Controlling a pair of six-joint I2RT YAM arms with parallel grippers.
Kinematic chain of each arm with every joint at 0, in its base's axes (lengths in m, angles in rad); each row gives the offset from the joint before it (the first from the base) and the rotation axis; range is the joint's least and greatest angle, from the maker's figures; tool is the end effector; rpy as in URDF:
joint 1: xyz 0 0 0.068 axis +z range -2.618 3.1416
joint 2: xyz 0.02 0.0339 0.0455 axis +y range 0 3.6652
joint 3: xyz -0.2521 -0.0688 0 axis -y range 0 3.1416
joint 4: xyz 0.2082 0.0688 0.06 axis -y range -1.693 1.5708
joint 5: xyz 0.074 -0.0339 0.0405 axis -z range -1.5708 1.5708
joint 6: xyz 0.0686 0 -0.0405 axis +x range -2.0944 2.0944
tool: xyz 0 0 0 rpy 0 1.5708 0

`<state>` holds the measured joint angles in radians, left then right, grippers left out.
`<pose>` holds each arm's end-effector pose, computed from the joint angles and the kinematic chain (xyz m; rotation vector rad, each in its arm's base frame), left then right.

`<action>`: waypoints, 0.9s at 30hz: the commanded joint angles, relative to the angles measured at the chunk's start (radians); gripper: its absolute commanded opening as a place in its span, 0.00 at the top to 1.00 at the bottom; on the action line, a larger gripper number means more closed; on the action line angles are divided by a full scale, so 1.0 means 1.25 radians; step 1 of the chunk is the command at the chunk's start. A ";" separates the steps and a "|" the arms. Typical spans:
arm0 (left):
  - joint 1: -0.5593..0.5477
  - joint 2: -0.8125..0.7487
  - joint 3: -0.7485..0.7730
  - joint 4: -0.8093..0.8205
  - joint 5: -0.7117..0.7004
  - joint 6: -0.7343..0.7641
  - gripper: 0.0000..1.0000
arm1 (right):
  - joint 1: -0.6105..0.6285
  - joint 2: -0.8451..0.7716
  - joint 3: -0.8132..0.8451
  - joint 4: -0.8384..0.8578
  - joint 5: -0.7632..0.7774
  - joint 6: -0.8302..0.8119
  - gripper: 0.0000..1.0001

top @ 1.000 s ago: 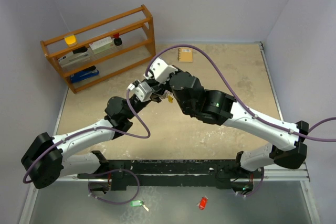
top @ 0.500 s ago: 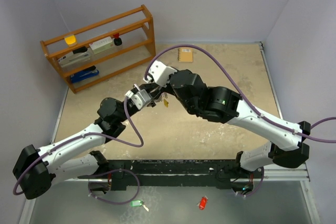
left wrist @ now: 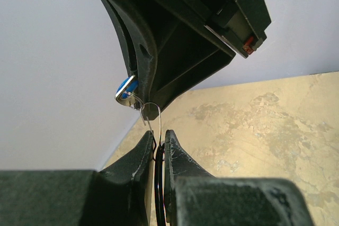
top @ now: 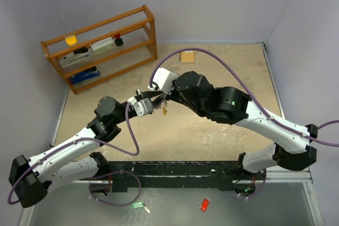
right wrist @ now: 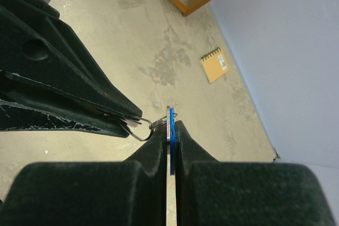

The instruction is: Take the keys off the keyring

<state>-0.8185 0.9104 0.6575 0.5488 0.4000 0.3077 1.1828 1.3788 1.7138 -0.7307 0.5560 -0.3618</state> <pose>0.1262 -0.1739 0.3586 0.9821 0.8977 -0.6895 0.1360 0.2370 0.4351 -1.0507 1.5882 0.0077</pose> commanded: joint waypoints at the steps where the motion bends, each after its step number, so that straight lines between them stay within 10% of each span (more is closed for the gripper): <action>1: -0.005 -0.016 0.029 -0.050 0.127 -0.004 1.00 | -0.012 -0.032 0.034 0.062 0.031 0.000 1.00; 27: -0.016 -0.028 0.099 -0.127 0.317 -0.018 1.00 | -0.013 -0.029 0.002 0.012 -0.140 -0.023 1.00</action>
<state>-0.8062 0.8848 0.7277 0.3637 0.6037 0.3122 1.1824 1.3327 1.6993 -0.8085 0.4065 -0.3721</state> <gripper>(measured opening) 0.060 0.025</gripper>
